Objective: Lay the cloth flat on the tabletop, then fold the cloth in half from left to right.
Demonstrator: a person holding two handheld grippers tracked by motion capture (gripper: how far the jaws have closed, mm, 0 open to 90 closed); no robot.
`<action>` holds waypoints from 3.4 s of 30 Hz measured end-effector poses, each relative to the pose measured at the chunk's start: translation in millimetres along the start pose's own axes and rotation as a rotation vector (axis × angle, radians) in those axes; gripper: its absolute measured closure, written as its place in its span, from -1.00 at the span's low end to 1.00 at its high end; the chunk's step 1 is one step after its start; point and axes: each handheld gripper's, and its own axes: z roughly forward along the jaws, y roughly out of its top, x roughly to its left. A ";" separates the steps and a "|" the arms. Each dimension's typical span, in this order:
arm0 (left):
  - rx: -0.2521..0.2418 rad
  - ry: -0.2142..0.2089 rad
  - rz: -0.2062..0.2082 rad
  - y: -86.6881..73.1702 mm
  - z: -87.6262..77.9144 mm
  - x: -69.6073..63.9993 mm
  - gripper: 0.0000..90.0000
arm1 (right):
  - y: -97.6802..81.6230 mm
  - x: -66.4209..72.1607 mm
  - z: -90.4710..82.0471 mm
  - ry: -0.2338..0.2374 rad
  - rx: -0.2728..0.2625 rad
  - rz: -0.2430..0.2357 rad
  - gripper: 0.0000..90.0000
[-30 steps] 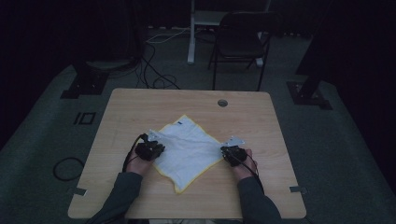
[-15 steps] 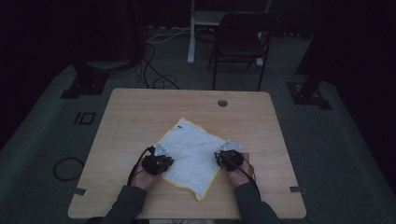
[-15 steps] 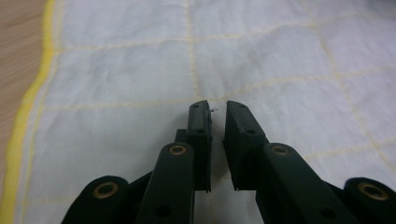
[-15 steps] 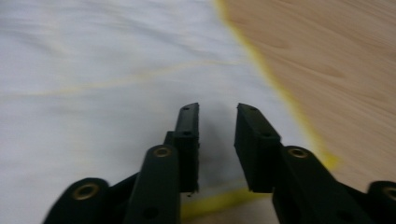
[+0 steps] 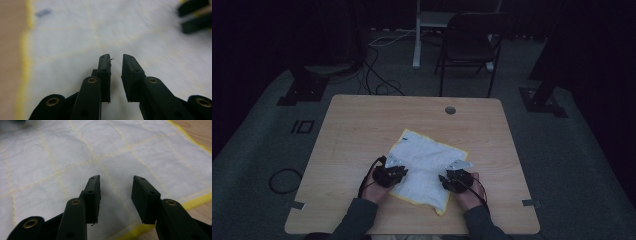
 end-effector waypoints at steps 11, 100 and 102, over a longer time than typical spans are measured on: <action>0.066 0.181 -0.058 22.9 29.0 55.9 0.85 | 2.4 -14.8 5.1 -0.030 -0.015 0.015 0.31; -0.029 0.209 -0.349 -32.5 -24.2 72.8 0.91 | -2.3 14.0 -7.9 0.078 -0.054 -0.070 -0.01; -0.034 0.206 -0.346 -31.0 -25.7 72.4 0.91 | -4.6 17.2 -10.1 0.092 -0.046 -0.076 -0.07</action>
